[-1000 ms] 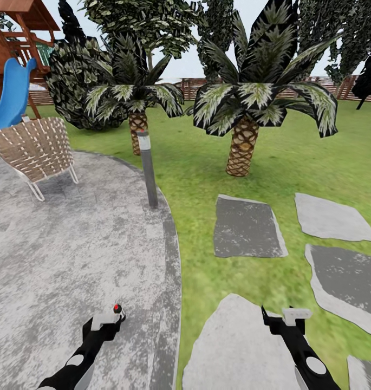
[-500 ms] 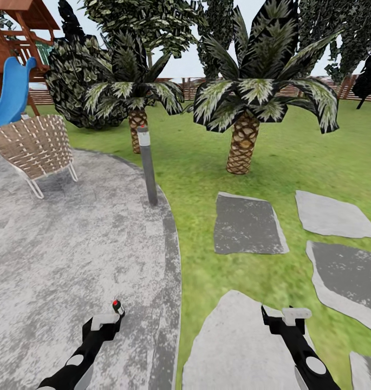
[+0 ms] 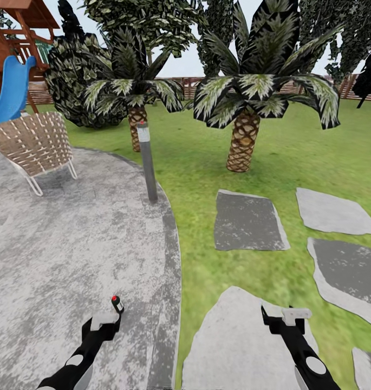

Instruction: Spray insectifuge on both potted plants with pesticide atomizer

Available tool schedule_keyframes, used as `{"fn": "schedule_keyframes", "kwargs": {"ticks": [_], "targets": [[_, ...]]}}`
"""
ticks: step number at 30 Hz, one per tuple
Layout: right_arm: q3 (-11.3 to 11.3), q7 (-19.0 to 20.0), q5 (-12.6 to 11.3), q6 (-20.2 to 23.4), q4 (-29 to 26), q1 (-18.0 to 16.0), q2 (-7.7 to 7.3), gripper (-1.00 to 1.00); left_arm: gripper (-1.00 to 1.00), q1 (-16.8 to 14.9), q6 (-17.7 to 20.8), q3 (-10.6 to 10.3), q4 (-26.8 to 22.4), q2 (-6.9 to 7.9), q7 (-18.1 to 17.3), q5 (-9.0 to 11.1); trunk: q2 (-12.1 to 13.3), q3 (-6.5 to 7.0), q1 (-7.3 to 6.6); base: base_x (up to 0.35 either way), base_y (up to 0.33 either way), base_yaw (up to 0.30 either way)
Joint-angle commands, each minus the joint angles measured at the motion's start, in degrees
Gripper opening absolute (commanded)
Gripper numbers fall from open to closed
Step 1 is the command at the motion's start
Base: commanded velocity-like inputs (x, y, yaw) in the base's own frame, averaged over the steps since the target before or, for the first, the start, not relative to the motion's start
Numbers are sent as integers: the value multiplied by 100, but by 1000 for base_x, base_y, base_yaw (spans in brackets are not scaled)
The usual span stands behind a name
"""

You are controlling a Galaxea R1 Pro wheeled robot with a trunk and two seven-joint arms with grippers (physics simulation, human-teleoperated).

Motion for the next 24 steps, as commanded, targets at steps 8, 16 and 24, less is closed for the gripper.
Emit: {"fn": "schedule_keyframes", "kwargs": {"ticks": [8,16,24], "targets": [[0,2,3,-17,3,-6,0,100,100,-4,-22,37,10,-3,-14,-25,-324,-201,175,0,0,0],[2,2,3,-17,6,-5,3,100,100,-4,-19,37,14,-3,-14,-25,-567,-425,312,0,0,0],[5,1,3,-17,7,-4,8,100,100,-4,-16,37,14,-3,-14,-25,-578,-676,333,0,0,0]]}}
